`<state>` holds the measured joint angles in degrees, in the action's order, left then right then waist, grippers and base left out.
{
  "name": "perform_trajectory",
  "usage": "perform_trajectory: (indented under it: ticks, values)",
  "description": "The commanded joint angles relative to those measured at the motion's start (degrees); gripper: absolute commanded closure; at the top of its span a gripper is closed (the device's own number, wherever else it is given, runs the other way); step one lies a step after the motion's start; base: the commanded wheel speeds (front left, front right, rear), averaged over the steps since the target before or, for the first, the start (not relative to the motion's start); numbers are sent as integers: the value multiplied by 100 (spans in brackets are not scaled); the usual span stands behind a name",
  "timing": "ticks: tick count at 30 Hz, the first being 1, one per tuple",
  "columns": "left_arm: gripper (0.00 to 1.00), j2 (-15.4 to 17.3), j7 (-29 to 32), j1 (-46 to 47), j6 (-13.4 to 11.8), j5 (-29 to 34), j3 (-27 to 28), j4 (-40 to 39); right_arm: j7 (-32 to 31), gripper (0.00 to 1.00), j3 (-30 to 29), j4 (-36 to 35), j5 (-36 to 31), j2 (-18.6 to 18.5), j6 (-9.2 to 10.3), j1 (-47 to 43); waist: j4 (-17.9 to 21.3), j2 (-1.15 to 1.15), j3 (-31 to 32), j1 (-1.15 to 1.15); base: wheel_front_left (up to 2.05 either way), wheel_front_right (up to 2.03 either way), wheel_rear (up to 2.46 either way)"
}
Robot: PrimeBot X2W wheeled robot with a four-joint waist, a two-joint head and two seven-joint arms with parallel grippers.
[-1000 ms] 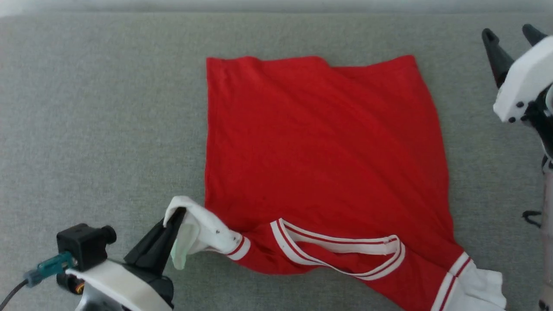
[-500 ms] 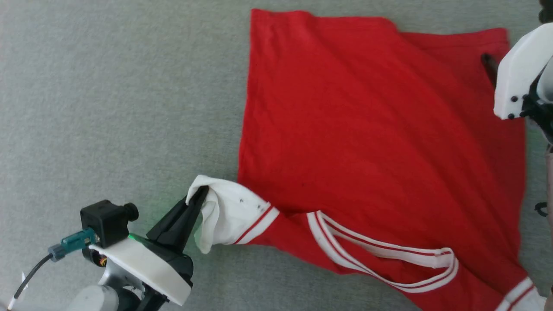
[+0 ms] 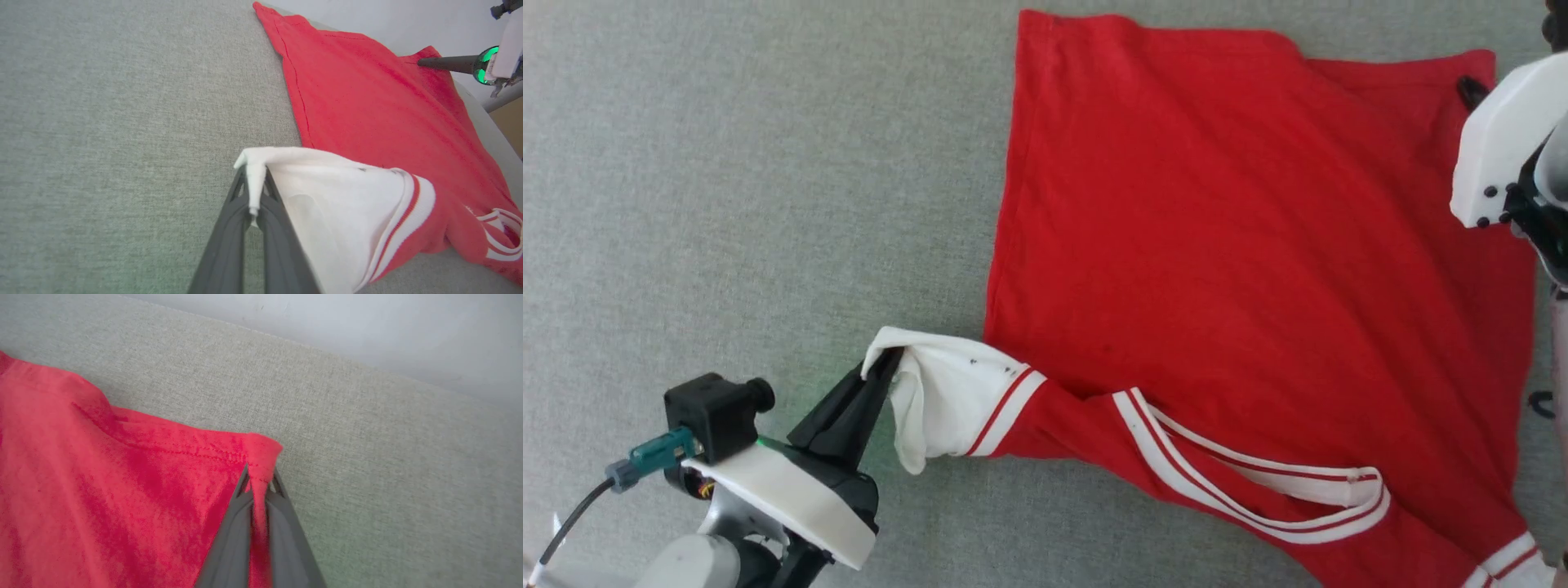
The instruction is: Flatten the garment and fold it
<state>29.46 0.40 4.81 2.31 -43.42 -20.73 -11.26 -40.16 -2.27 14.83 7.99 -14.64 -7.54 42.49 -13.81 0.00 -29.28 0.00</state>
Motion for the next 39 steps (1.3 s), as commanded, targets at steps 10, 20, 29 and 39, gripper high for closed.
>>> perform_trajectory:
  ticks: [10, 20, 29, 39]
  values:
    - [100, 188, 43, -645, -383, 1, 122, -302, 309, 100, -695, -1219, 455, -217, 5, -1484, 960, 0, 1226, 0, 0, 0, 0]
    - [100, 262, 183, -1102, -605, 0, 41, -526, -107, 100, -2155, -2974, 881, 694, 5, -4527, 1418, 0, 1651, 0, 0, 0, 0]
    - [100, 320, 271, -1321, -695, -41, 6, -623, 285, 100, -1962, -2910, 855, 1138, 5, -5957, 1611, 0, 1756, 0, 0, 0, 0]
    - [100, 288, 397, -1394, -760, -62, -128, -655, 1511, 0, -1385, -1288, 877, 1174, 5, -5548, 1654, 0, 1989, 0, 0, 0, 0]
